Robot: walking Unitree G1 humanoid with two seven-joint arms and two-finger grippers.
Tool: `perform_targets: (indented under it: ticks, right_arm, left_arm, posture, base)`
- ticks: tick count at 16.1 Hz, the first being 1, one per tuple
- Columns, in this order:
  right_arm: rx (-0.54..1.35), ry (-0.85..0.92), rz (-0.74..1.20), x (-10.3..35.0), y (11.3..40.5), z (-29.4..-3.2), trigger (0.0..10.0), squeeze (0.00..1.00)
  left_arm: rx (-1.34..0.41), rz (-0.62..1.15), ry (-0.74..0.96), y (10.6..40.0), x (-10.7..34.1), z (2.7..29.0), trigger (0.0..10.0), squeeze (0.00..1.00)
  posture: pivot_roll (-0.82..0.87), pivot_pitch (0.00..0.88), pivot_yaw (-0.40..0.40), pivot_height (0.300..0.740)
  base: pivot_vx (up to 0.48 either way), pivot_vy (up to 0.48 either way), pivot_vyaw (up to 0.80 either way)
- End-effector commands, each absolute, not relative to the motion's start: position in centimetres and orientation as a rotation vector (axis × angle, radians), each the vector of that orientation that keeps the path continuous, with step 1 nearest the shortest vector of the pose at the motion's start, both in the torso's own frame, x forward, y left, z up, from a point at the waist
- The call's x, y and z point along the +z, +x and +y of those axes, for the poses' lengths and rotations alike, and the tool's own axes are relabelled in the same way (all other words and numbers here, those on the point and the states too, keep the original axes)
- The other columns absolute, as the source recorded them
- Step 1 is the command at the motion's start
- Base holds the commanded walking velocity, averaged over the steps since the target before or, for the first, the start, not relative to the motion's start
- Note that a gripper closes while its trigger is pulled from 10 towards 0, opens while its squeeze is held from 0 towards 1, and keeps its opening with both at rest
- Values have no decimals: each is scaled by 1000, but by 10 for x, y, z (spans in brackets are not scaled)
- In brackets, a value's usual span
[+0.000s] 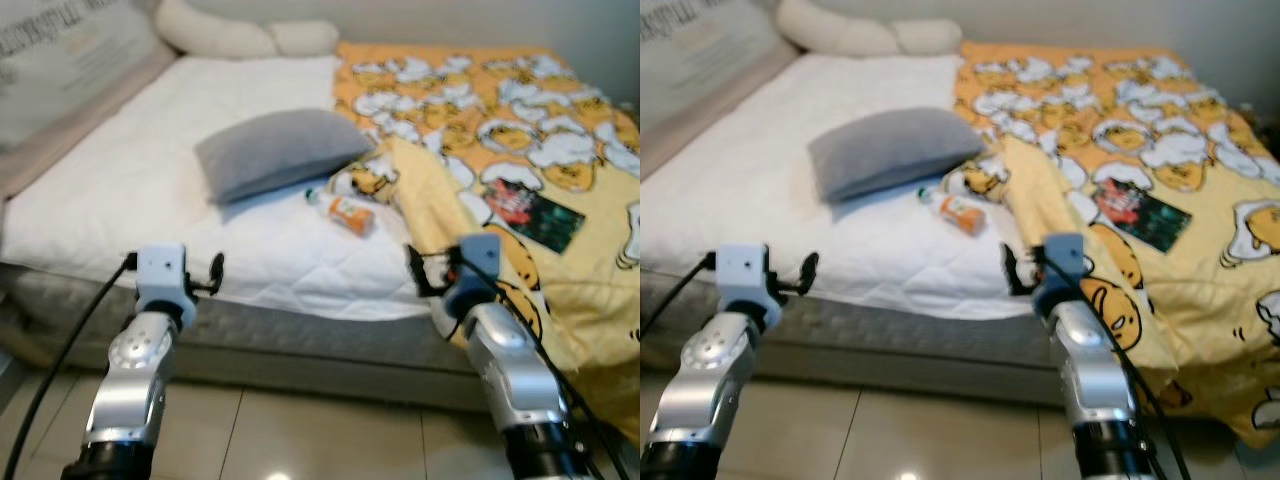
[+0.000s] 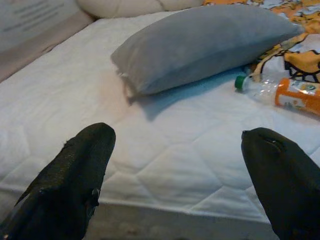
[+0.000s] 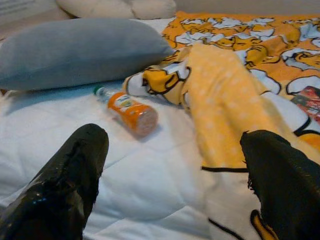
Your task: Clean up the room
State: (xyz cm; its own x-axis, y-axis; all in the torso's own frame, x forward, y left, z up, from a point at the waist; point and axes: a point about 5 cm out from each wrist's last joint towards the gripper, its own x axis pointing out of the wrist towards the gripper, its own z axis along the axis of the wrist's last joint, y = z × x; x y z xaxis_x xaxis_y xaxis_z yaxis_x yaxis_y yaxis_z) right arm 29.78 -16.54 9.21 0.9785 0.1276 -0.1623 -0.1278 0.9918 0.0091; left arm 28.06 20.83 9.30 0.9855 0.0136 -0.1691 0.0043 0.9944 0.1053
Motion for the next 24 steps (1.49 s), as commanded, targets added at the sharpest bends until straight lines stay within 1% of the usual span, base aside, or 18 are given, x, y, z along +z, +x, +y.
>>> perform_targets:
  ticks: [1, 24]
  right_arm:
    - [98, -23, 161, 94, 298, -176, 10000, 0]
    - [98, -31, 172, 92, 299, -176, 10000, 0]
  left_arm:
    - [-12, 150, 122, 285, 97, 202, 10000, 0]
    - [-43, 152, 106, 285, 98, 200, 10000, 0]
  posture:
    - [-29, 0, 38, 740]
    - [-23, 0, 36, 740]
  base:
    - [300, 0, 0]
    - [306, 0, 0]
